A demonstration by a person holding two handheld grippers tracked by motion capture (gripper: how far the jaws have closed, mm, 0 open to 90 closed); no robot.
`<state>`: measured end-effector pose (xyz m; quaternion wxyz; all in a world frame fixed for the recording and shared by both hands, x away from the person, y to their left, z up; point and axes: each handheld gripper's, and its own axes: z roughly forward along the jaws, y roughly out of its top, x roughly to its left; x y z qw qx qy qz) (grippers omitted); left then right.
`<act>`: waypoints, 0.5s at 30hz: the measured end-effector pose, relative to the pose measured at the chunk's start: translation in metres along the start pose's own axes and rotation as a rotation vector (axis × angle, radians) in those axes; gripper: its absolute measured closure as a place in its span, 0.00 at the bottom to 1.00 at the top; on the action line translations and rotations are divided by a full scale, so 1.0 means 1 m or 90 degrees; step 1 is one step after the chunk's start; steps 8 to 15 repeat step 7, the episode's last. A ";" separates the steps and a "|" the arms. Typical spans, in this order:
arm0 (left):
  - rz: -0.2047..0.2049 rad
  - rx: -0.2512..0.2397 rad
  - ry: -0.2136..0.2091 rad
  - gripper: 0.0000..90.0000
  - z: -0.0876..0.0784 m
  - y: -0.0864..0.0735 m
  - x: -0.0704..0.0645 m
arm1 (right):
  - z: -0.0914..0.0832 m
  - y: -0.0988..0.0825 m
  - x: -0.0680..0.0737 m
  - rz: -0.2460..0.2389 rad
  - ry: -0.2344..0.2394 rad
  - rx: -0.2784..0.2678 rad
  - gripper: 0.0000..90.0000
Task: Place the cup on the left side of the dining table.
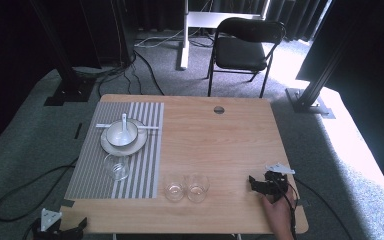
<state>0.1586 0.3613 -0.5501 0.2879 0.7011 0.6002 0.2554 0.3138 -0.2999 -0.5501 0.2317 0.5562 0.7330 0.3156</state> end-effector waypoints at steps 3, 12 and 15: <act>-0.003 -0.003 0.002 0.02 0.000 -0.001 0.000 | 0.000 0.000 0.000 0.000 0.000 0.000 0.13; -0.002 -0.008 0.017 0.02 0.000 -0.001 -0.001 | 0.000 0.000 0.000 0.000 0.000 0.000 0.13; -0.002 -0.008 0.017 0.02 0.000 -0.001 -0.001 | 0.000 0.000 0.000 0.000 0.000 0.000 0.13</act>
